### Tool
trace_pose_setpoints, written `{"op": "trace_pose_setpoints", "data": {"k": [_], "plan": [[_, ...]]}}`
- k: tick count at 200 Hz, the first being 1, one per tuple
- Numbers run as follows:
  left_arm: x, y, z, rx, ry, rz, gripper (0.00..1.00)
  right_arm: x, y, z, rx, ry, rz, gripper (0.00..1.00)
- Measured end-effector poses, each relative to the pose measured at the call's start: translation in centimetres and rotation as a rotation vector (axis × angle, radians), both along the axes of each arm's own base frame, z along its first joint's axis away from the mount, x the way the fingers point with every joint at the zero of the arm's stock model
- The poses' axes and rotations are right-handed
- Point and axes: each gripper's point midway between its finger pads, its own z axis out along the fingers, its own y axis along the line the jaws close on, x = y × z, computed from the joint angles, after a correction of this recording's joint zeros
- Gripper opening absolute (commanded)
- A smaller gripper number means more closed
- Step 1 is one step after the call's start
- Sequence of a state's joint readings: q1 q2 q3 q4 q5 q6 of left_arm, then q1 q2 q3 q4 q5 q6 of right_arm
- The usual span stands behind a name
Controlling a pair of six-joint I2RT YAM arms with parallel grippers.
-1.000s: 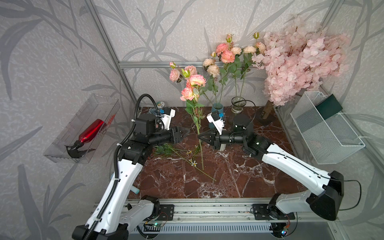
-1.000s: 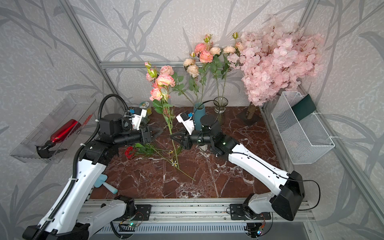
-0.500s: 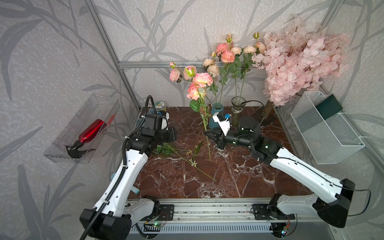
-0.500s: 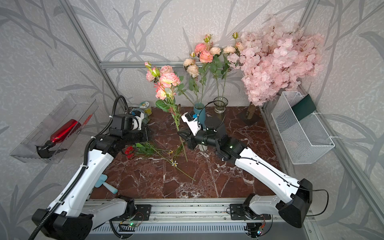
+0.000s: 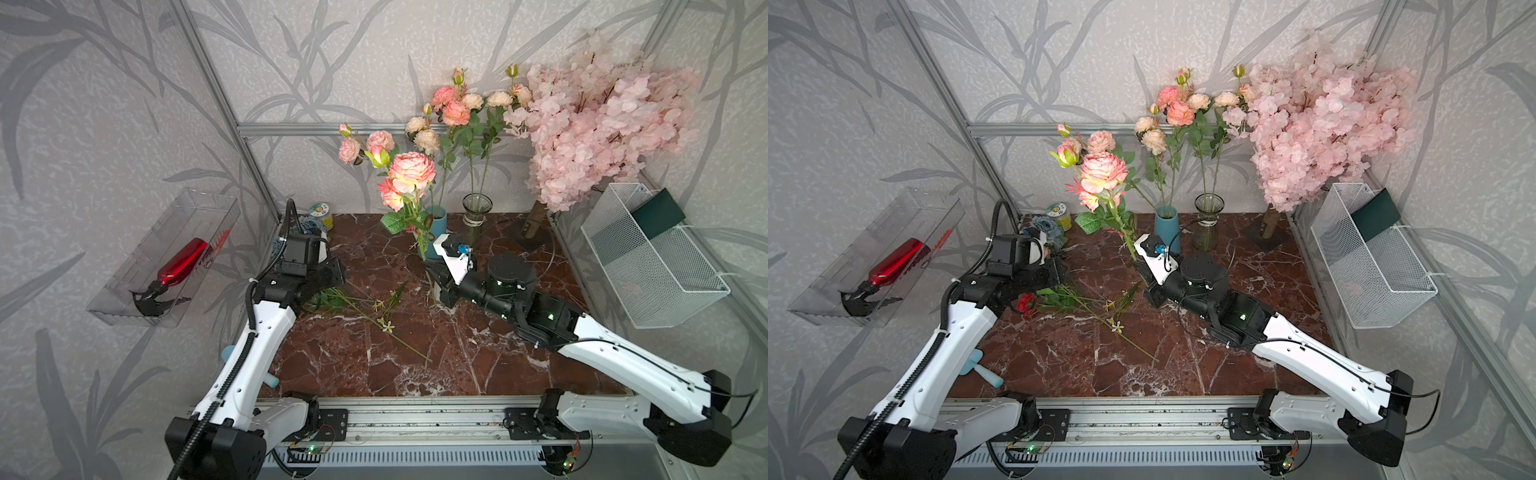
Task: Place the pink flowers into the vase
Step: Place the flower in the vase.
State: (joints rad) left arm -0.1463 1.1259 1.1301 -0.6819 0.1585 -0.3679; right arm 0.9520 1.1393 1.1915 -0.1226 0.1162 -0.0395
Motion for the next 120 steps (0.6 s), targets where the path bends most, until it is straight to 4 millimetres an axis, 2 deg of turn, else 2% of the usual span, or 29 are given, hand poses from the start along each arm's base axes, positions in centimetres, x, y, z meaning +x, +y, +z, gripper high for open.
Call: {"op": "trace_pose_setpoints", "data": {"k": [33, 66, 120], "plan": [[0.4, 1.1, 0.2, -0.019, -0.007, 0.046, 0.45, 0.7, -1.1, 0.9, 0.018, -0.042, -0.067, 0.00], [0.6, 1.7, 0.2, -0.035, -0.010, 0.070, 0.45, 1.0, -1.4, 1.2, 0.041, -0.066, -0.095, 0.00], [0.5, 1.7, -0.2, -0.041, 0.000, 0.071, 0.45, 1.5, -1.9, 4.0, 0.118, -0.148, -0.135, 0.00]]}}
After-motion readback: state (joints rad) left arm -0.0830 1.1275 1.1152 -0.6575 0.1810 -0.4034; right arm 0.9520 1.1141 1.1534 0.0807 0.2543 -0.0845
